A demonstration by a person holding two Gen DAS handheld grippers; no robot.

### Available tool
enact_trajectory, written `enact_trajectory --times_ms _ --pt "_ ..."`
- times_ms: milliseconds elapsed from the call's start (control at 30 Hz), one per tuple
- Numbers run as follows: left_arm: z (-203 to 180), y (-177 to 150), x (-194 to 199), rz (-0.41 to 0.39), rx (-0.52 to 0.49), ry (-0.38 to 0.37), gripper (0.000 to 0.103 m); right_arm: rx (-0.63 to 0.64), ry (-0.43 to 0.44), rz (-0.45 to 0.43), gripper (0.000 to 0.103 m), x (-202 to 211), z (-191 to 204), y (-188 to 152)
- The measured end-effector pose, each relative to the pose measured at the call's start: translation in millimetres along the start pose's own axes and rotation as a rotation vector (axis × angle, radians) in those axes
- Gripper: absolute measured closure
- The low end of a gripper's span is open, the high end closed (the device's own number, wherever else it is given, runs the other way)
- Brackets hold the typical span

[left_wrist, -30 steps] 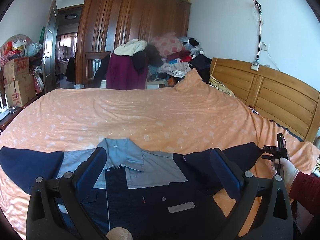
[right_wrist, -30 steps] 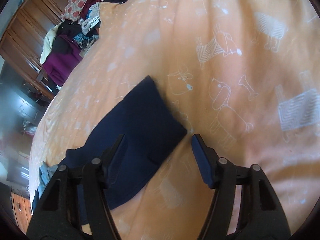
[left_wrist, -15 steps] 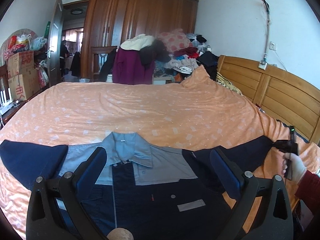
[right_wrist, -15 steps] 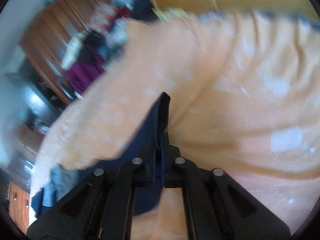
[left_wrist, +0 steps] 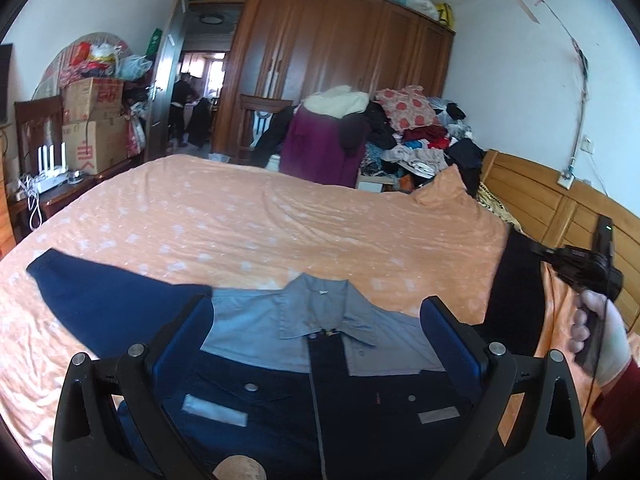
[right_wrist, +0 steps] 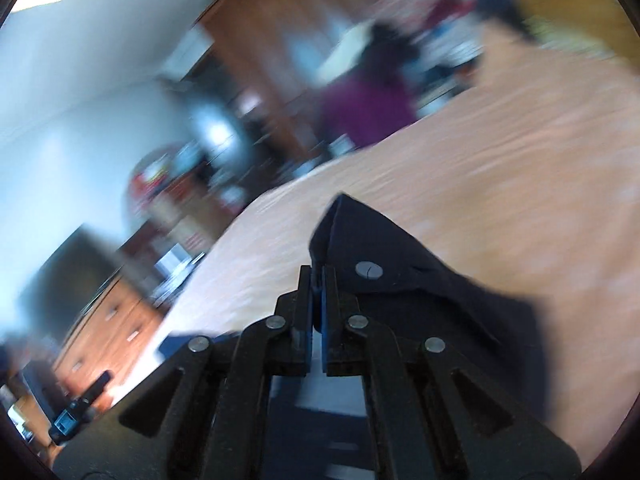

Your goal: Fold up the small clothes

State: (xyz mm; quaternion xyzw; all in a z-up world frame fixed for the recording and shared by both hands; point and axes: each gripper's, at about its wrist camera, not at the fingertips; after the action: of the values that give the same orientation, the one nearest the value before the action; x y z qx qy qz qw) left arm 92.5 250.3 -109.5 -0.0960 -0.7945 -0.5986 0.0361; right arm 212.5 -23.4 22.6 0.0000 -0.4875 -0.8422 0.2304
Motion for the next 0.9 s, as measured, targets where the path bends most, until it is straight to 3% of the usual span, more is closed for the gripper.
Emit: enact_trajectory --times_ms 100,167,233,333,467,567,700,733,767,833,900 --pt "25 0 10 0.003 0.000 0.037 0.000 0.029 0.091 0.122 0.101 -79 67 -64" --pt "42 0 18 0.000 -0.004 0.064 0.000 0.030 0.119 0.185 0.101 -118 87 -98" --pt "64 0 23 0.001 0.007 0.098 0.000 0.016 0.148 0.245 0.097 -154 97 -131" --pt "87 -9 15 0.041 0.021 0.120 0.000 0.042 0.093 0.329 0.088 -172 95 -170" --pt "95 -36 -14 0.163 0.011 0.076 0.000 0.024 0.111 0.275 0.072 -123 80 -162" --pt "88 -70 -47 0.278 0.041 -0.011 0.000 0.046 0.059 0.236 0.061 -68 52 -159" --pt "85 -118 -95 0.431 0.146 -0.054 0.006 0.007 -0.059 0.269 0.060 -9 -1 -167" --pt "84 -127 -104 0.455 0.156 -0.052 0.014 0.004 -0.085 0.269 0.060 5 -13 -169" --pt "83 -134 -114 0.476 0.171 -0.054 0.024 0.004 -0.104 0.267 0.060 14 -20 -172" --pt "78 -139 -131 0.488 0.199 -0.079 0.026 0.009 -0.145 0.258 0.060 31 -34 -171" --pt "75 -141 -150 0.499 0.193 -0.047 0.028 0.006 -0.191 0.245 0.060 47 -50 -171"
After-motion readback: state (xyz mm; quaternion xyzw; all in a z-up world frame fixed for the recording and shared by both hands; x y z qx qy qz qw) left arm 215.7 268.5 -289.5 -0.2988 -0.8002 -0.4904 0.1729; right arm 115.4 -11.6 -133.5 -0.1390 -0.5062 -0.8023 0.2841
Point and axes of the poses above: each gripper's, at about its wrist camera, not at the fingertips, and x roughly against the way its jaws point, z to its left, y to its top, and after that the axes turned 15 degrees about -z, right-handed
